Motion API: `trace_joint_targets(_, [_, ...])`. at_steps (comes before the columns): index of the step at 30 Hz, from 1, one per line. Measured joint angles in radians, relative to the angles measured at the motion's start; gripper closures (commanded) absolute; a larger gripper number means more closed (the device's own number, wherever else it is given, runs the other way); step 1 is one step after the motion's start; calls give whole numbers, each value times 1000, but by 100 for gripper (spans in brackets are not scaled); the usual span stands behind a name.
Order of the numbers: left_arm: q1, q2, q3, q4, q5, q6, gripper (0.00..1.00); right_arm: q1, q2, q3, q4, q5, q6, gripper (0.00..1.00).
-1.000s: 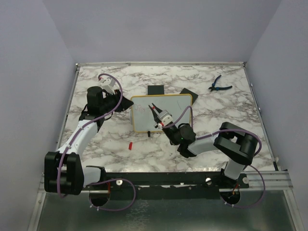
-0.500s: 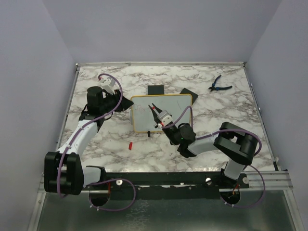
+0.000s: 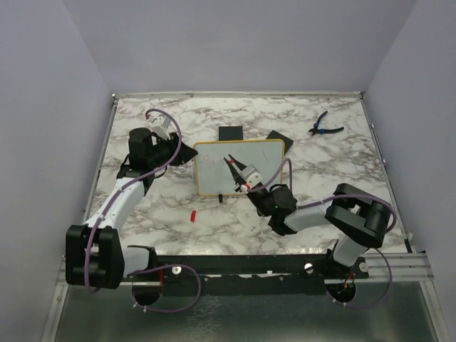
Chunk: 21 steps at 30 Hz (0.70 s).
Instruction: Write a sentence on the whiteboard
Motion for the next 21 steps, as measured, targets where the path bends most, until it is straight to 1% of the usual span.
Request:
trace_joint_targets(8, [0, -1, 0, 0, 0, 0, 76, 10, -130, -64, 3, -28, 40, 99])
trace_joint_targets(21, [0, -3, 0, 0, 0, 0, 76, 11, -116, -70, 2, -18, 48, 99])
